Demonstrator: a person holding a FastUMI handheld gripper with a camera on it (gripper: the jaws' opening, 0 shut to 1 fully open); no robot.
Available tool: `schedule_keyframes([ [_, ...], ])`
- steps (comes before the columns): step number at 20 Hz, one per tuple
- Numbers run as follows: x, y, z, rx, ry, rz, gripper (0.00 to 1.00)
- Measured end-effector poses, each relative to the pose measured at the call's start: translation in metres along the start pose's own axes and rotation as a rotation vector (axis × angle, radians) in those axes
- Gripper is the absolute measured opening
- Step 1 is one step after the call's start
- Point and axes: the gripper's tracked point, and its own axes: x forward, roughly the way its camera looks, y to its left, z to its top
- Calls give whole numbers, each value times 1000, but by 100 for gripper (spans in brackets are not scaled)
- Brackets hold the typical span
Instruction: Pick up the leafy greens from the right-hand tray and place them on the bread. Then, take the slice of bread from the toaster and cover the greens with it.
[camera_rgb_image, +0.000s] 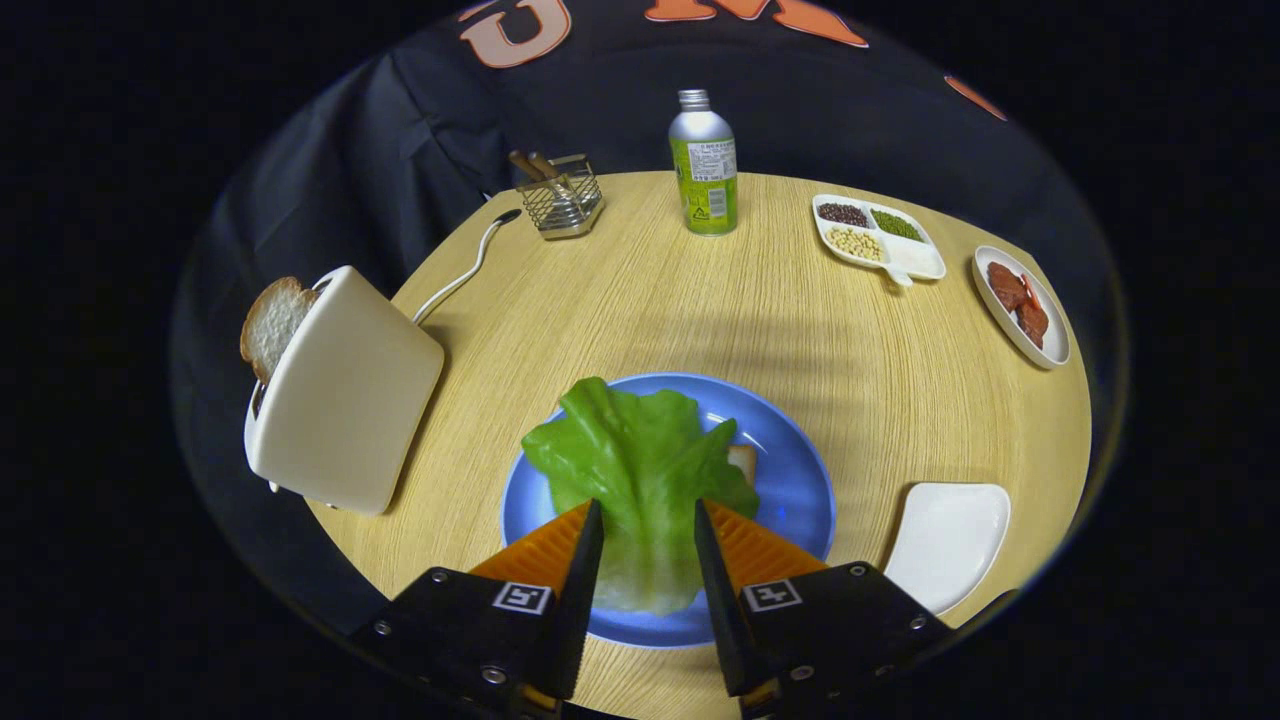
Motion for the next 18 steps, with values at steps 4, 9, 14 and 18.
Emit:
schedule_keyframes([
  [4, -14, 10, 15, -19, -41, -17, 67],
  [9, -40, 46, 41, -59, -87, 0, 86],
  [14, -70, 102, 63, -29, -101, 81, 91],
  [18, -86, 144, 83, -37, -110, 117, 92],
])
